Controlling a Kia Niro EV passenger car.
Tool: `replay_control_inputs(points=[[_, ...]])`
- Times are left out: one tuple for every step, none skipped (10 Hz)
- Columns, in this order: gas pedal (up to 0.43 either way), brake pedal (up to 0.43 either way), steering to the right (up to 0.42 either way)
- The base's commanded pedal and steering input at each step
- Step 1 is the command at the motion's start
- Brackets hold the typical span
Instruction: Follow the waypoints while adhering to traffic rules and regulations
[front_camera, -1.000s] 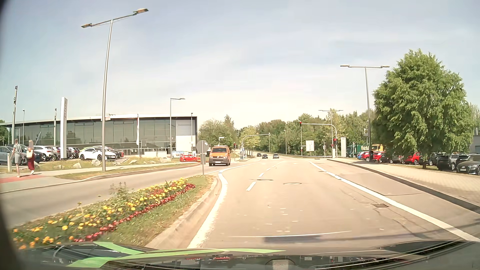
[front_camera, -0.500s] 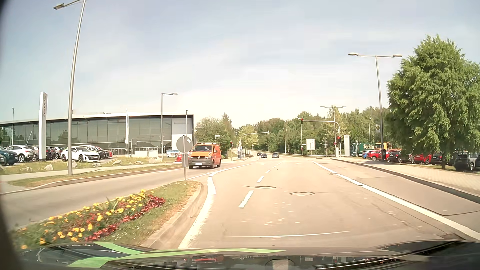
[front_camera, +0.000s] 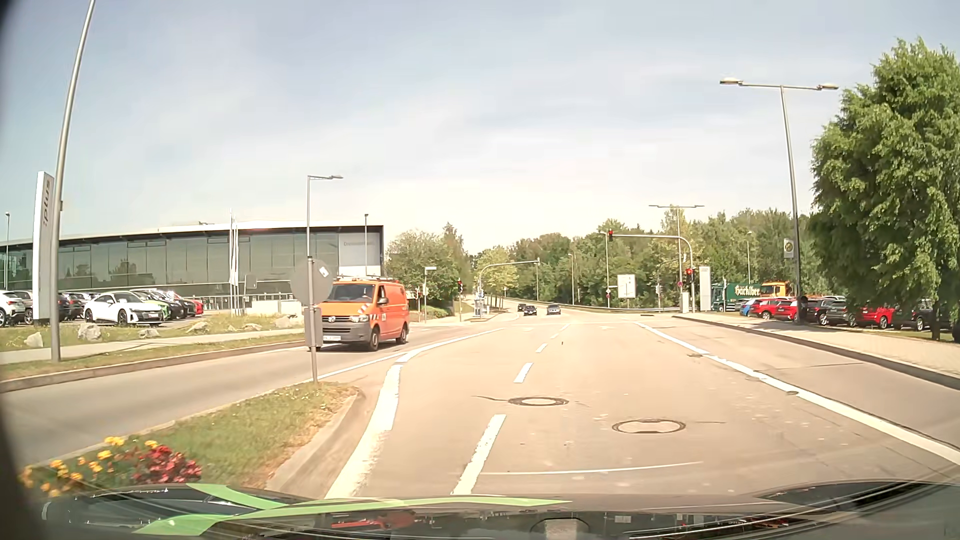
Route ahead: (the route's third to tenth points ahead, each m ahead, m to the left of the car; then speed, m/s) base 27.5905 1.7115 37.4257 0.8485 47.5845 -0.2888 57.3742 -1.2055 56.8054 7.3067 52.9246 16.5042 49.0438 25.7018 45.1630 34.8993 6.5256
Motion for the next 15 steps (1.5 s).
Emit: replay_control_inputs(points=[[0.0,0.0,-0.006],[0.0,0.0,-0.008],[0.0,0.0,-0.009],[0.0,0.0,-0.011],[0.0,0.0,-0.011],[0.0,0.0,-0.012],[0.0,0.0,-0.011],[0.0,0.0,-0.012],[0.0,0.0,-0.012],[0.0,0.0,-0.011],[0.0,0.0,-0.009],[0.0,0.0,-0.007],[0.0,0.0,-0.007],[0.0,0.0,-0.006],[0.0,0.0,-0.004]])
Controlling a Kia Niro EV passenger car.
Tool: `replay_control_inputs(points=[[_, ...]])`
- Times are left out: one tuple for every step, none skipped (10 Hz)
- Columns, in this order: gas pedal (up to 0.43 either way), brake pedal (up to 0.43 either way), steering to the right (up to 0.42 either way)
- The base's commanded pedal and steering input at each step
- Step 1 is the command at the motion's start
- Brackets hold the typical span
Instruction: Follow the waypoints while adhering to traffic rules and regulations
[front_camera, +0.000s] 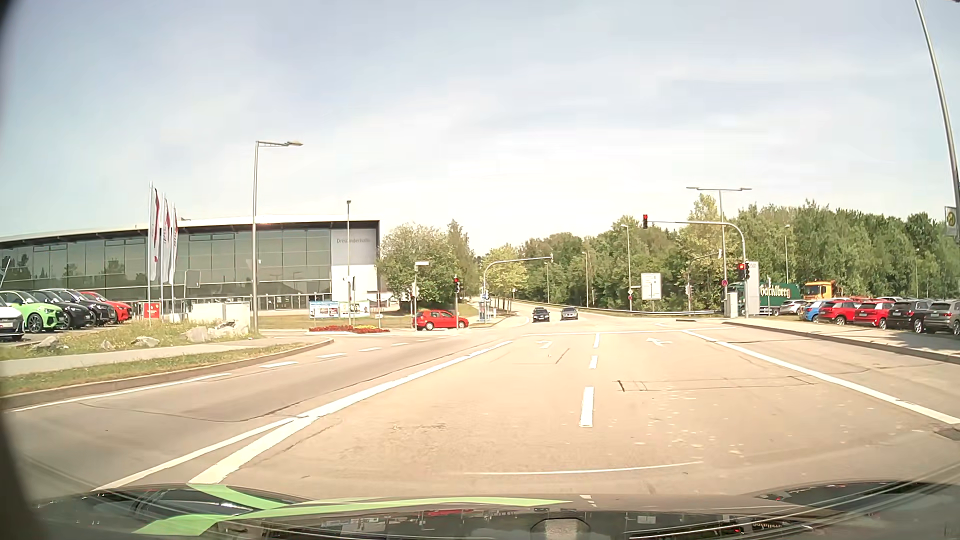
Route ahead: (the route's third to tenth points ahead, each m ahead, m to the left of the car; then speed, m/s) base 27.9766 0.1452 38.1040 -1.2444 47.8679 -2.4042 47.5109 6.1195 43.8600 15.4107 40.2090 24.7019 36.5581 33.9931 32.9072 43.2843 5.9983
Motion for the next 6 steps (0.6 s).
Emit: replay_control_inputs(points=[[0.0,0.0,0.0],[0.0,0.006,0.004],[0.0,0.018,0.004],[0.0,0.018,0.004],[0.0,0.03,0.006],[0.0,0.049,0.009]])
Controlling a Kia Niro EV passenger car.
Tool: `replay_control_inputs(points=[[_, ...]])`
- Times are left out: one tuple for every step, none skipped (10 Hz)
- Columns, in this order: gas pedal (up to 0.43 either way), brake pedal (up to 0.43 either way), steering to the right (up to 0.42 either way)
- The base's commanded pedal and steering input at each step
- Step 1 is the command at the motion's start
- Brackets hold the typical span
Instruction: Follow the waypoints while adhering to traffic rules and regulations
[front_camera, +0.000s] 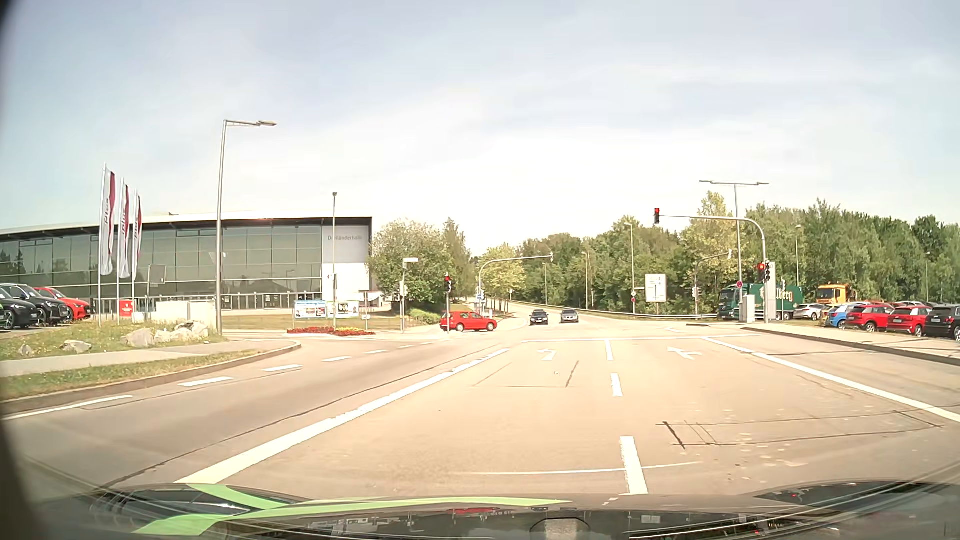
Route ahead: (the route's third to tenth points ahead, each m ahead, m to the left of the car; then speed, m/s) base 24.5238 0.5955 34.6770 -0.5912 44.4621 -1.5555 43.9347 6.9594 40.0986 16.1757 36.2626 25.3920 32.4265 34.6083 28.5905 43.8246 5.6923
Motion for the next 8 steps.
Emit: replay_control_inputs(points=[[0.0,0.049,0.01],[0.0,0.061,0.014],[0.0,0.073,0.018],[0.0,0.073,0.019],[0.0,0.079,0.022],[0.0,0.079,0.024],[0.0,0.079,0.027],[0.0,0.085,0.029]])
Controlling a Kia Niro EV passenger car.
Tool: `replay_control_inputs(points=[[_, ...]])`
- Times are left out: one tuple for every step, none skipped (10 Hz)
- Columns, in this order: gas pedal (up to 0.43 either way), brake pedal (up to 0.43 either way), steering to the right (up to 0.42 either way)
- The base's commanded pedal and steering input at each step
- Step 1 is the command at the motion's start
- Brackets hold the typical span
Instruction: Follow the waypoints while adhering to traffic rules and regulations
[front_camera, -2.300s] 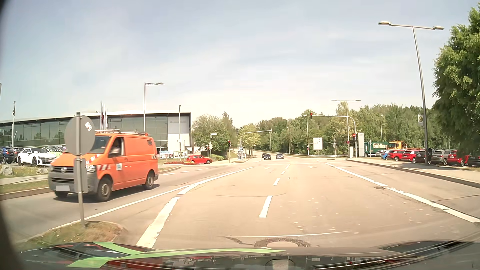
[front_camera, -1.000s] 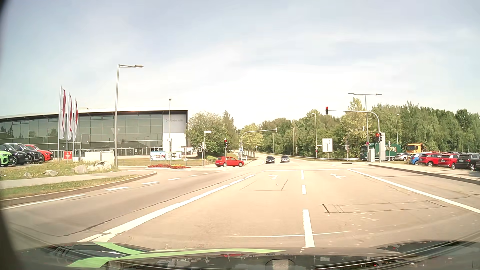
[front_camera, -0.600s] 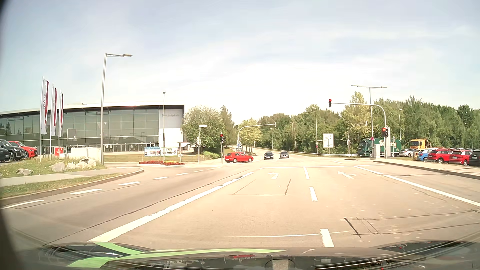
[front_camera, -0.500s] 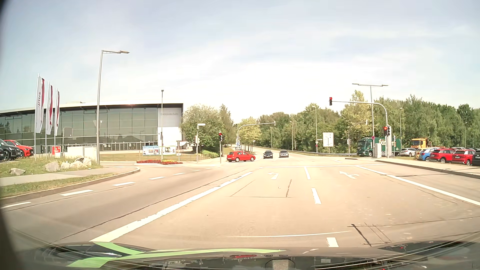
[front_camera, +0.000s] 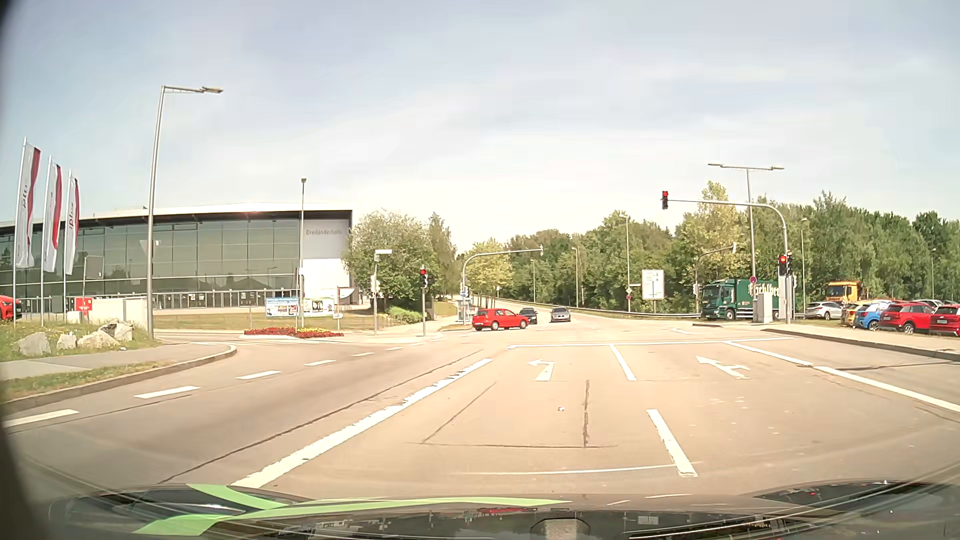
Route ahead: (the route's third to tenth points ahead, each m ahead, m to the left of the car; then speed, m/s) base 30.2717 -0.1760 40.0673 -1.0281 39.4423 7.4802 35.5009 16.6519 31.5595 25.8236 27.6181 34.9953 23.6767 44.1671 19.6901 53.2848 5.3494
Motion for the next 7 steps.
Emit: replay_control_inputs(points=[[0.0,0.085,0.031],[0.0,0.091,0.032],[0.0,0.091,0.033],[0.0,0.098,0.034],[0.0,0.098,0.035],[0.0,0.091,0.036],[0.0,0.091,0.038]])
